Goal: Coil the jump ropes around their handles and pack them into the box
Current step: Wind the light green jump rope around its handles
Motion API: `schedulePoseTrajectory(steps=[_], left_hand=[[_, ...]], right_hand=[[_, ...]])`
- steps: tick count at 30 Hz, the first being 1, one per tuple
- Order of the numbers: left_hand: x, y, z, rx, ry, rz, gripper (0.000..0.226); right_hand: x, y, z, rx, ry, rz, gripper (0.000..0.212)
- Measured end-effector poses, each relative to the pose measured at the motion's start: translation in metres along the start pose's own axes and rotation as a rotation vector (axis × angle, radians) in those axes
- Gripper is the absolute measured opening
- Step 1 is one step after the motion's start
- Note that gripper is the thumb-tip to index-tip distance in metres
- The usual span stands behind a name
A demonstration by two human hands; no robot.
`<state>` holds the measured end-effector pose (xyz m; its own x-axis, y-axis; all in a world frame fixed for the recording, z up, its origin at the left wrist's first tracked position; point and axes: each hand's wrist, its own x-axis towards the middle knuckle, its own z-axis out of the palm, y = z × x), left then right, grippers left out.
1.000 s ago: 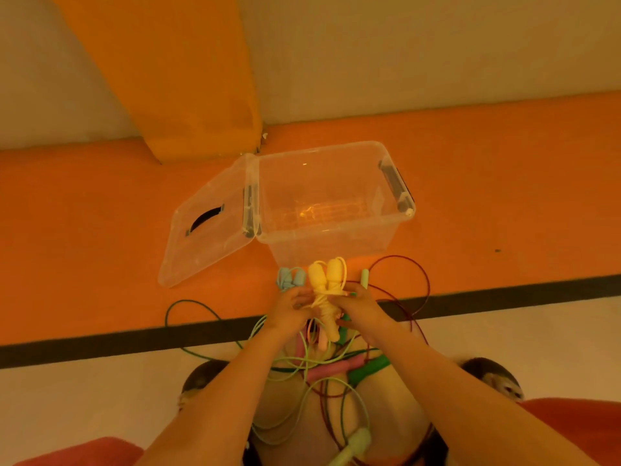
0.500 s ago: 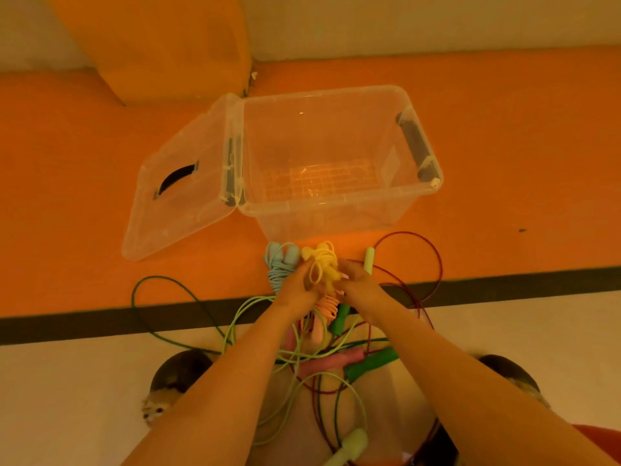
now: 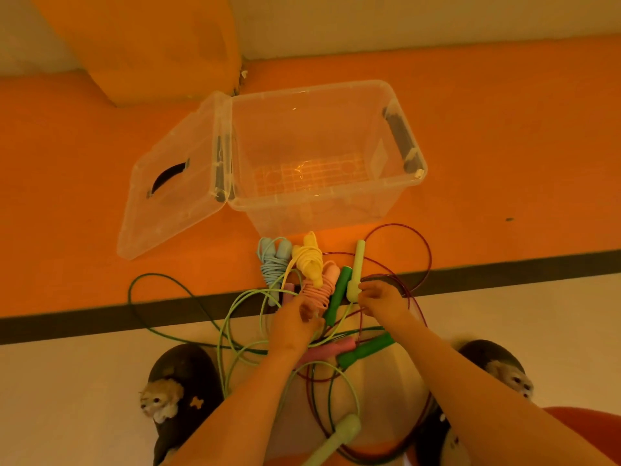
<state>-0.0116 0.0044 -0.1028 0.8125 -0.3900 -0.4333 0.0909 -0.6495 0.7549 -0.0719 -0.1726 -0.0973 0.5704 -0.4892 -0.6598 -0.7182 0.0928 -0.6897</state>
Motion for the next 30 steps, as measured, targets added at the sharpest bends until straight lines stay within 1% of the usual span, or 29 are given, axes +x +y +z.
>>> schedulePoseTrajectory(steps=[2, 6, 8, 10, 12, 14, 17, 19, 21, 24, 25, 27, 29, 30], left_hand=[[-0.008, -0.002, 0.012, -0.022, -0.113, -0.006, 0.028], [-0.012, -0.003, 0.028, -0.026, -0.246, -0.027, 0.040], [-0.011, -0.003, 0.032, 0.076, -0.332, -0.025, 0.043], [-0.009, -0.007, 0.036, 0.180, -0.384, -0.025, 0.049], [-0.008, -0.011, 0.041, 0.201, -0.392, -0.041, 0.049], [-0.007, -0.014, 0.047, 0.198, -0.374, -0.065, 0.042], [-0.008, -0.013, 0.051, 0.149, -0.327, -0.056, 0.034], [-0.008, -0.014, 0.053, 0.130, -0.306, -0.058, 0.034], [-0.008, -0.017, 0.052, 0.133, -0.300, -0.066, 0.036], [-0.003, -0.022, 0.050, 0.176, -0.351, -0.101, 0.037], [-0.003, -0.024, 0.050, 0.190, -0.364, -0.109, 0.036], [-0.004, -0.024, 0.050, 0.189, -0.358, -0.131, 0.029], [-0.004, -0.024, 0.051, 0.146, -0.336, -0.162, 0.019], [-0.004, -0.024, 0.052, 0.130, -0.329, -0.173, 0.018]], right_hand=[[-0.003, 0.006, 0.000, -0.057, 0.009, 0.008, 0.029], [-0.011, 0.018, 0.005, -0.132, -0.062, 0.040, 0.031], [-0.016, 0.022, 0.011, -0.175, -0.100, 0.023, 0.033], [-0.016, 0.027, 0.017, -0.191, -0.105, 0.006, 0.036], [-0.014, 0.031, 0.020, -0.165, -0.125, 0.026, 0.035], [-0.016, 0.033, 0.023, -0.081, -0.182, 0.070, 0.029], [-0.018, 0.036, 0.029, 0.017, -0.245, 0.126, 0.038], [-0.016, 0.037, 0.032, 0.053, -0.246, 0.132, 0.038], [-0.014, 0.036, 0.034, 0.049, -0.248, 0.123, 0.034], [-0.018, 0.037, 0.035, 0.028, -0.297, 0.108, 0.033], [-0.020, 0.037, 0.035, -0.016, -0.291, 0.097, 0.034], [-0.022, 0.040, 0.037, -0.092, -0.276, 0.047, 0.042], [-0.024, 0.042, 0.040, -0.098, -0.303, 0.009, 0.050], [-0.023, 0.045, 0.040, -0.106, -0.316, -0.015, 0.053]])
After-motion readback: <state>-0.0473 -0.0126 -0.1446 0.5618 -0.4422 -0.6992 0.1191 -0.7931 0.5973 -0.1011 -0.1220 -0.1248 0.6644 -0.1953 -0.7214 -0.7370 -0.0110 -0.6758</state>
